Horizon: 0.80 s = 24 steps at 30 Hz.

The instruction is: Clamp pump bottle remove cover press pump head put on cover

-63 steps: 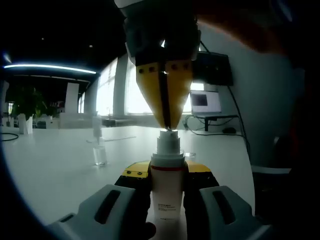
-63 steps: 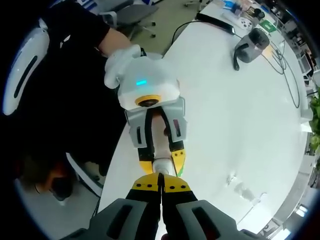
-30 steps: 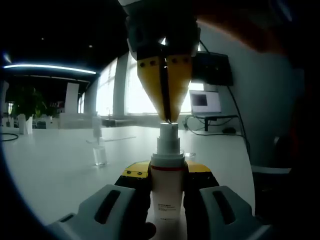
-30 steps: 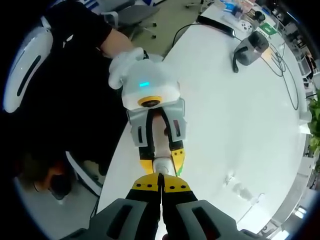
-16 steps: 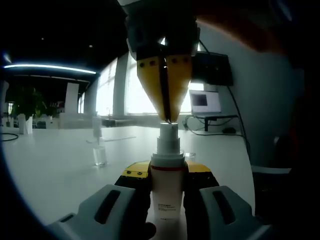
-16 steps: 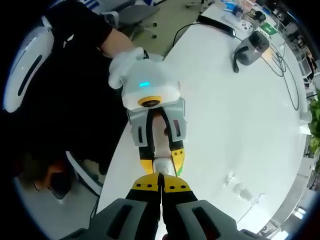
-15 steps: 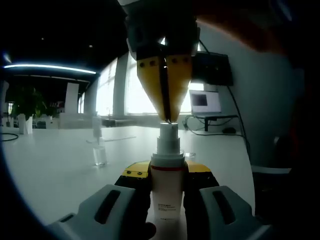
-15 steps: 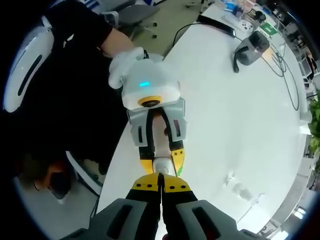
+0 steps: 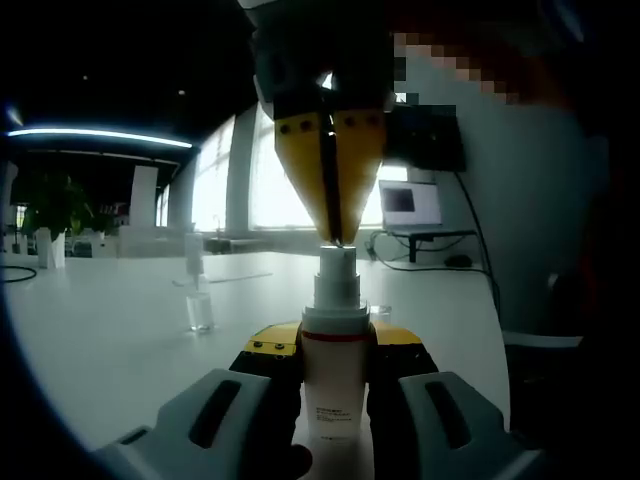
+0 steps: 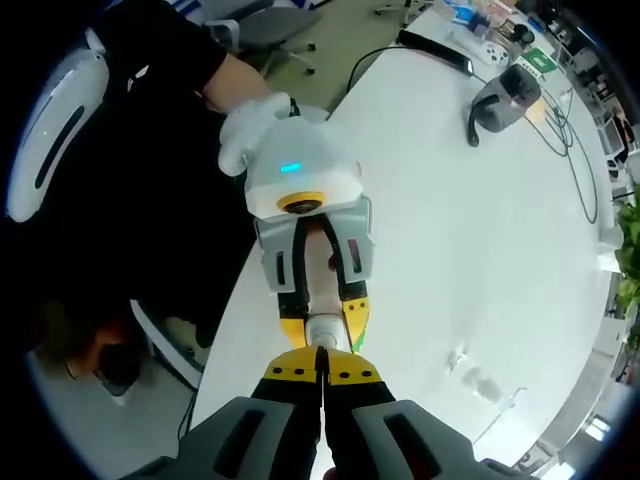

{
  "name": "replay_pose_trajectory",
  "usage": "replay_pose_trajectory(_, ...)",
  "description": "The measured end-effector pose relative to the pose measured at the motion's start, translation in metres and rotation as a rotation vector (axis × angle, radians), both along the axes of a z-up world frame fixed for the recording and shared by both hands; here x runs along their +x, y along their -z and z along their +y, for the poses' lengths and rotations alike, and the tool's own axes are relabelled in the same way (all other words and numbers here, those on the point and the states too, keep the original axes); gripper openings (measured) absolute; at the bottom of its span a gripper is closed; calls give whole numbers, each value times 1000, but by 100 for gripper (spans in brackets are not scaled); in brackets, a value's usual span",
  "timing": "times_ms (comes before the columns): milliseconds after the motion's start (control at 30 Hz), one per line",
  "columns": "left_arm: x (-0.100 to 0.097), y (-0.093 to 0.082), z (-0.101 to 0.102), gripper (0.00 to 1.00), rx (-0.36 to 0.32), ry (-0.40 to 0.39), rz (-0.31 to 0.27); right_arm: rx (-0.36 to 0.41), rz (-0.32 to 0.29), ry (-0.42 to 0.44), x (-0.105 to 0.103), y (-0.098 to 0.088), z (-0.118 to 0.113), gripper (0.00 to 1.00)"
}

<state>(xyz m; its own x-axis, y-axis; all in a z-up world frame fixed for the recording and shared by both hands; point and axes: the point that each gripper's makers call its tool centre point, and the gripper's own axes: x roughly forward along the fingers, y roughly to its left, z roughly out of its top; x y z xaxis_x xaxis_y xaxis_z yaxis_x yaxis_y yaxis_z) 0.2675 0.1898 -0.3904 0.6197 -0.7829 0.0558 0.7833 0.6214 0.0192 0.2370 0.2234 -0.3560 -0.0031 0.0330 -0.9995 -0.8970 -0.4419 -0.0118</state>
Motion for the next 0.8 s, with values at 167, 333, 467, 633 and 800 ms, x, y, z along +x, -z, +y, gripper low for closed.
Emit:
replay_pose_trajectory(167, 0, 0, 0, 15, 1, 1, -2, -6, 5, -1, -1, 2, 0, 0)
replay_pose_trajectory(333, 0, 0, 0, 15, 0, 1, 1, -3, 7, -1, 0, 4, 0, 0)
replay_pose_trajectory(467, 0, 0, 0, 15, 0, 1, 1, 11, 7, -1, 0, 6, 0, 0)
replay_pose_trajectory(633, 1, 1, 1, 15, 1, 0, 0, 21, 2, 5, 0, 4, 0, 0)
replay_pose_trajectory(800, 0, 0, 1, 15, 0, -1, 0, 10, -20, -23, -1, 1, 1, 0)
